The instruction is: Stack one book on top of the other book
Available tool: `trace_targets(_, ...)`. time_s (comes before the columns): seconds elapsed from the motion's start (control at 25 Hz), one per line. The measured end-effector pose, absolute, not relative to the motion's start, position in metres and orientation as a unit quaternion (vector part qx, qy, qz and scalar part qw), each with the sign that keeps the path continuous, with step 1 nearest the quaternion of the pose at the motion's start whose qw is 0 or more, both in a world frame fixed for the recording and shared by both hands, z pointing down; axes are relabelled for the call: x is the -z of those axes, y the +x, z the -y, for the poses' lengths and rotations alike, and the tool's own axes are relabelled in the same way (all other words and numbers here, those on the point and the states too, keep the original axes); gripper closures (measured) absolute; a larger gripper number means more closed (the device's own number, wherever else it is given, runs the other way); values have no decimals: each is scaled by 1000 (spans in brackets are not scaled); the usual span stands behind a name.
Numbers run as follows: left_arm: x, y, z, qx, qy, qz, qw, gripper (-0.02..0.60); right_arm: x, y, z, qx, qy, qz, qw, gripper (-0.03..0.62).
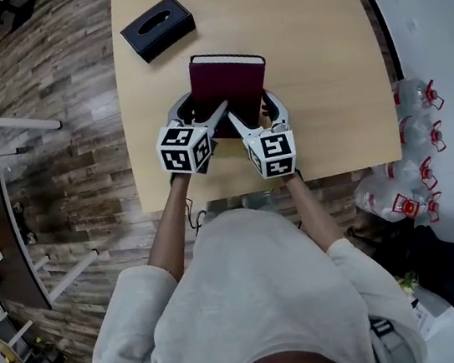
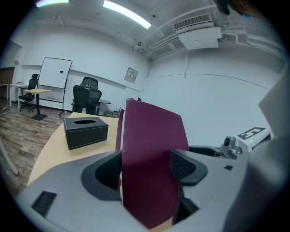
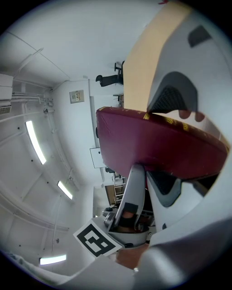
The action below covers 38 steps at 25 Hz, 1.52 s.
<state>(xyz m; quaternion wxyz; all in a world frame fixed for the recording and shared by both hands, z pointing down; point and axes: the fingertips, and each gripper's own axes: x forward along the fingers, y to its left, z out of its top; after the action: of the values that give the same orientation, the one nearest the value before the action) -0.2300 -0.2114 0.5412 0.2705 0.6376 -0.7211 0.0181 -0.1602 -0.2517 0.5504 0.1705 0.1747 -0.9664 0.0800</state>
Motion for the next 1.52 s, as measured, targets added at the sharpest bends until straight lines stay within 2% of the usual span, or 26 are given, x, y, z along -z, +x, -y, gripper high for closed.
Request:
trace_targets(0.36,-551,-247,191,-11,617,734,284,239,-559,-179,235,-80,150,968,187,197)
trace_targets(1.52,-595,-263,220,-22,609,708,356,239,-604,-193,262,-154,142,946,246,195)
